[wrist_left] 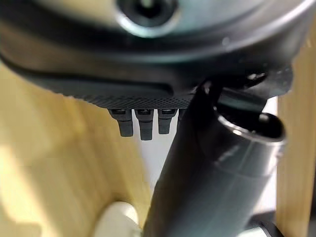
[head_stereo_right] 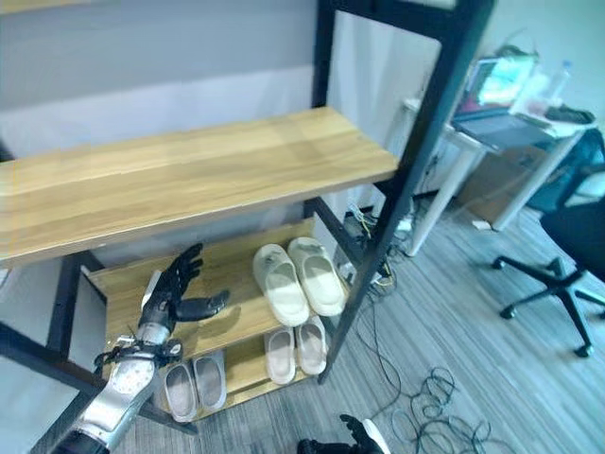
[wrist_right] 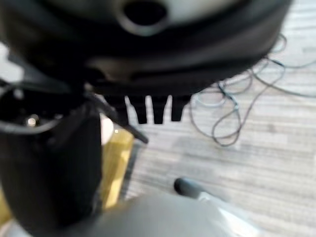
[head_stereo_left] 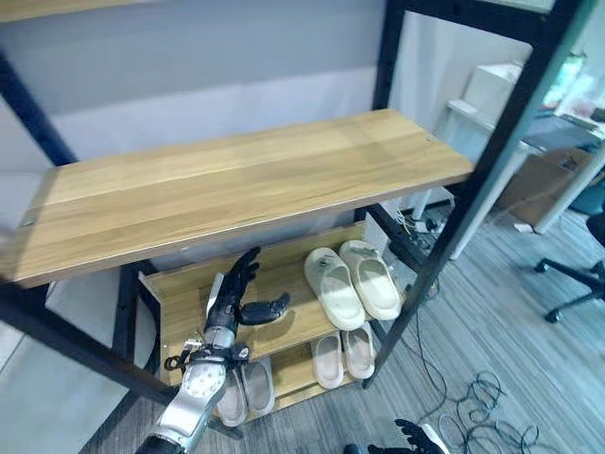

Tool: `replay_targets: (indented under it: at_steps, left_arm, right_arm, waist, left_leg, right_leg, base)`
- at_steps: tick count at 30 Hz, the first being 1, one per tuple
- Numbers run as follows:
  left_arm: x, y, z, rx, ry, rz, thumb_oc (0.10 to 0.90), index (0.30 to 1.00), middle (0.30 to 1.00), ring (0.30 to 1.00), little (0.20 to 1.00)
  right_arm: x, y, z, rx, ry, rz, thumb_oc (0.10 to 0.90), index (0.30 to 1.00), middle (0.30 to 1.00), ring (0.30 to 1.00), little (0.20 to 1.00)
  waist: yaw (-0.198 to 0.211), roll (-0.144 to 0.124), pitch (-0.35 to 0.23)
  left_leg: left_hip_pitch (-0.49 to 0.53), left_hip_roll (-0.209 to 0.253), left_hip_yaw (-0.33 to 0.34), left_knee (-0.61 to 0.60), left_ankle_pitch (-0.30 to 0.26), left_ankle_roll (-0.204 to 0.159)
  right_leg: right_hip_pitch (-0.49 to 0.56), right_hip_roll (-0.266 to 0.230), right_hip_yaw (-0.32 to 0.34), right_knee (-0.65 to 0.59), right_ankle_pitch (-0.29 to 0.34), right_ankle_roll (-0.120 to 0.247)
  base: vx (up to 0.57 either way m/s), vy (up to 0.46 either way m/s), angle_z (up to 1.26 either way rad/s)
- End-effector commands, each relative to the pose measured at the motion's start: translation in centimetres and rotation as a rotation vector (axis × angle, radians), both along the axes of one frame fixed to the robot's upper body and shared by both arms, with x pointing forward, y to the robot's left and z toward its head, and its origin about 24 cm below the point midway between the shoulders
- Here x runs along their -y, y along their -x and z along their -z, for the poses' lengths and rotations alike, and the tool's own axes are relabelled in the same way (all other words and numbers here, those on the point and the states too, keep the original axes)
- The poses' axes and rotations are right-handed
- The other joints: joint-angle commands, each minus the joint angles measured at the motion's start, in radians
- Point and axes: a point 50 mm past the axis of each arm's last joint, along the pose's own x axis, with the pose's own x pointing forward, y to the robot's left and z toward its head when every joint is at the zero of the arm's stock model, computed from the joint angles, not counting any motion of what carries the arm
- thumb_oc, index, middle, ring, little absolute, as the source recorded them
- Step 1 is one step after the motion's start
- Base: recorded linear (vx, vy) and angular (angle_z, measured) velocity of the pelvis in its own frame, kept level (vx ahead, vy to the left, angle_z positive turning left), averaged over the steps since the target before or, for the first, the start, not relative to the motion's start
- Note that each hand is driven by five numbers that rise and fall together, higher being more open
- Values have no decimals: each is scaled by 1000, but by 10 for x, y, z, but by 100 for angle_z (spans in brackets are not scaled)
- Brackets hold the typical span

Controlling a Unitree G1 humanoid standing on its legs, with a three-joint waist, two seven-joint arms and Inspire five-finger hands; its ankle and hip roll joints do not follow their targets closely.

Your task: Arrange the slippers neatly on the shoe rack.

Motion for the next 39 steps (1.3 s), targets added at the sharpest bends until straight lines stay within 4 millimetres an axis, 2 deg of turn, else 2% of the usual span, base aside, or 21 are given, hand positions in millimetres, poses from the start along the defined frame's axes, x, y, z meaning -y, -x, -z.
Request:
replay_targets:
  at_steps: [1,10,12,14,16,17,21,22,26,33,36,37,39]
  left_arm:
    - [24,-18,-59,267,86,241,800,900,900,900,900]
    - [23,-8,-40,138,158,304,800,900,900,900,900]
    - [20,-2,-27,62,246,287,800,900,900,900,900]
    - [16,4,-12,-28,407,239,800,900,900,900,900]
    - [9,8,-6,-55,466,201,800,900,900,900,900]
    - [9,8,-6,-55,466,201,800,900,900,900,900]
    - [-14,27,18,-163,463,104,800,900,900,900,900]
    - [-14,27,18,-163,462,104,800,900,900,900,900]
    - [-28,45,41,-272,443,50,800,900,900,900,900]
    - [-37,53,53,-323,560,0,800,900,900,900,900]
    - [-40,61,70,-399,660,-28,800,900,900,900,900]
    - [-40,61,70,-399,661,-28,800,900,900,900,900]
    - [-40,71,83,-480,696,10,800,900,900,900,900]
  right_arm:
    - [-9,-18,-2,47,21,-46,800,900,900,900,900]
    - [-22,-13,5,-16,15,-95,800,900,900,900,900]
    - [-25,-10,7,-40,27,-126,800,900,900,900,900]
    - [-28,-12,7,-37,19,-141,800,900,900,900,900]
    - [-29,-11,7,-39,10,-137,800,900,900,900,900]
    - [-29,-11,7,-39,10,-137,800,900,900,900,900]
    - [-24,-1,10,-78,10,-102,800,900,900,900,900]
    - [-24,-1,10,-78,10,-102,800,900,900,900,900]
    - [-20,6,13,-118,24,-85,800,900,900,900,900]
    - [-21,15,16,-165,12,-79,800,900,900,900,900]
    - [-18,19,17,-193,5,-70,800,900,900,900,900]
    - [-18,19,17,-193,5,-70,800,900,900,900,900]
    - [-15,23,18,-217,1,-76,800,900,900,900,900]
  waist:
    - [0,-10,-28]
    - [30,-25,-54]
    - [33,-23,-59]
    - [33,-20,-60]
    - [36,-20,-59]
    - [35,-20,-59]
    - [48,-21,-54]
    - [48,-21,-54]
    - [54,-14,-53]
    - [55,-6,-56]
    - [54,2,-57]
    - [54,2,-57]
    - [51,9,-58]
  left_leg:
    - [-18,-5,-82,9,-62,-8]
    - [-20,-22,-115,9,-67,2]
    - [-20,-32,-118,9,-69,8]
    - [-22,-36,-116,9,-68,12]
    - [-21,-40,-116,9,-67,15]
    - [-21,-40,-116,9,-67,15]
    - [-14,-47,-117,9,-70,22]
    - [-14,-47,-117,9,-70,22]
    - [-13,-51,-120,9,-68,25]
    - [-12,-53,-121,9,-68,25]
    - [-11,-52,-122,9,-67,24]
    - [-12,-52,-122,9,-67,24]
    - [-10,-51,-118,9,-68,23]
  right_leg:
    - [48,-37,-99,13,-112,65]
    - [63,-49,-131,13,-106,68]
    - [63,-56,-132,13,-100,70]
    - [58,-60,-129,13,-95,72]
    - [56,-63,-125,13,-91,72]
    - [56,-63,-124,13,-91,72]
    - [63,-68,-121,13,-86,74]
    - [63,-68,-121,13,-86,74]
    - [65,-71,-125,13,-85,74]
    - [67,-72,-128,13,-85,72]
    - [66,-71,-132,13,-85,70]
    - [66,-70,-132,13,-85,70]
    - [63,-69,-131,13,-86,71]
  base:
    - [-87,67,34]
    - [-57,46,11]
    - [-63,71,12]
    - [-32,39,8]
    - [-20,21,0]
    - [-63,47,0]
    - [-20,13,0]
    - [0,0,0]
    - [0,0,0]
    - [0,0,0]
    - [0,0,0]
    - [0,0,0]
    - [0,0,0]
